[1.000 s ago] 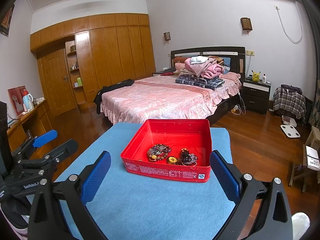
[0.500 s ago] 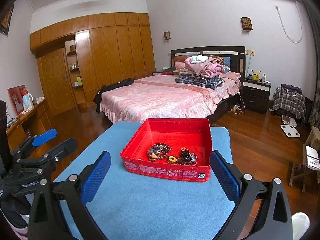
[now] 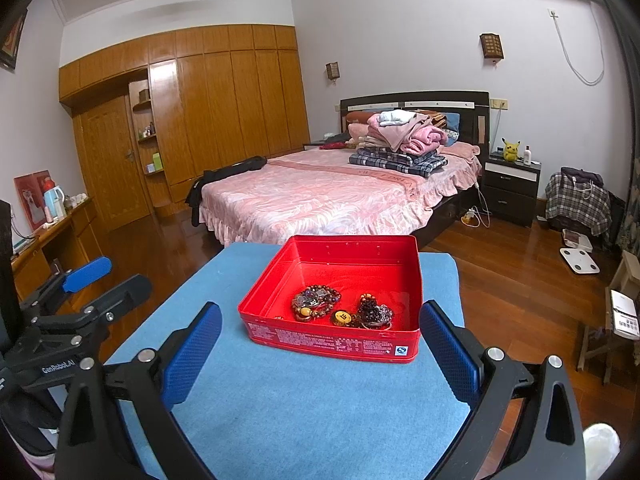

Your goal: Organize jewelry

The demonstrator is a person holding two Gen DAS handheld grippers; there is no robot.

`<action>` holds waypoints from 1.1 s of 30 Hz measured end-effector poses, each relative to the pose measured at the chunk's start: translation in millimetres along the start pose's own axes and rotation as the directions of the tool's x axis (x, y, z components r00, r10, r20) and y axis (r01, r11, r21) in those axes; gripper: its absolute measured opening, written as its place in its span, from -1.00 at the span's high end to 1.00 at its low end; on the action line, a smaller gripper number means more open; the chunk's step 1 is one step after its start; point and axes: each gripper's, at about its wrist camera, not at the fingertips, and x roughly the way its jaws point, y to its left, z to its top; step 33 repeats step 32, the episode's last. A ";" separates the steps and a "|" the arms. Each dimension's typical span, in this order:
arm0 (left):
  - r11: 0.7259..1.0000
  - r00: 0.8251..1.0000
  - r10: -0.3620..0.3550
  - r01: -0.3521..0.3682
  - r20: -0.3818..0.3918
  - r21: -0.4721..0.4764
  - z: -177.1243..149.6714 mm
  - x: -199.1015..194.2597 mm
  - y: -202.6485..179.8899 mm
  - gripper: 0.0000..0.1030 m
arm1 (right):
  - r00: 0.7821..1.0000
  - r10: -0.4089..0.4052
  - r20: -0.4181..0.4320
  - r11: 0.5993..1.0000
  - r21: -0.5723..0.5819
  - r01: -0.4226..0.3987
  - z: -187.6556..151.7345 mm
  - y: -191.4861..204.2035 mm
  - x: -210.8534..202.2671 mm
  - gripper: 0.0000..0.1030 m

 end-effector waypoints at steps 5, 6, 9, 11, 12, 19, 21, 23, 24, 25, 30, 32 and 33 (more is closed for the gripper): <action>1.000 1.000 0.000 0.000 0.000 0.000 -0.2 -0.1 0.0 -0.89 | 1.000 -0.001 -0.001 1.000 -0.002 0.001 0.1 0.0 -0.3 -0.88; 1.000 1.000 -0.001 0.001 0.000 0.001 0.0 -0.3 0.0 -0.89 | 1.000 -0.003 -0.001 1.000 -0.002 0.003 0.2 0.4 0.0 -0.88; 1.000 1.000 0.000 0.000 -0.001 0.000 -0.2 -0.1 -0.1 -0.89 | 1.000 -0.004 0.000 1.000 -0.002 0.004 -1.1 -1.5 -0.8 -0.88; 1.000 1.000 0.000 0.000 0.000 -0.001 -0.2 -0.2 -0.1 -0.89 | 1.000 -0.004 0.000 1.000 -0.002 0.004 -1.0 -0.3 0.3 -0.88; 1.000 1.000 0.001 -0.001 -0.001 -0.001 -0.2 -0.1 -0.1 -0.89 | 1.000 -0.005 -0.001 1.000 -0.002 0.005 -1.0 -0.2 0.4 -0.88; 1.000 1.000 0.001 -0.001 0.000 -0.004 0.5 0.1 0.8 -0.89 | 1.000 -0.004 -0.002 1.000 -0.002 0.004 -1.4 -1.5 -0.3 -0.88; 1.000 1.000 0.000 0.000 0.000 -0.006 0.7 0.1 1.5 -0.89 | 1.000 -0.004 -0.002 1.000 -0.003 0.004 -1.4 -2.3 -1.2 -0.88; 1.000 1.000 0.001 -0.001 0.000 -0.003 1.0 -0.1 1.2 -0.89 | 1.000 -0.004 -0.003 1.000 -0.002 0.004 -1.2 -2.8 -1.7 -0.88; 1.000 1.000 0.001 -0.001 0.000 -0.002 0.7 0.1 1.3 -0.89 | 1.000 -0.004 -0.002 1.000 -0.001 0.004 -1.1 -2.3 -1.2 -0.88; 1.000 1.000 0.001 -0.001 -0.001 -0.004 0.5 0.2 1.3 -0.89 | 1.000 -0.005 -0.002 1.000 -0.001 0.005 -1.1 -2.5 -1.6 -0.88; 1.000 1.000 0.002 -0.002 0.000 -0.004 0.9 0.3 1.3 -0.89 | 1.000 -0.005 -0.002 1.000 -0.002 0.005 -0.8 -1.7 -0.9 -0.88; 1.000 1.000 0.002 -0.002 -0.002 -0.002 0.8 0.1 1.3 -0.89 | 1.000 -0.005 -0.003 1.000 -0.002 0.005 -0.7 -1.3 -0.7 -0.88; 1.000 1.000 0.002 -0.002 -0.002 -0.002 0.8 0.1 1.3 -0.89 | 1.000 -0.005 -0.003 1.000 -0.002 0.005 -0.7 -1.3 -0.7 -0.88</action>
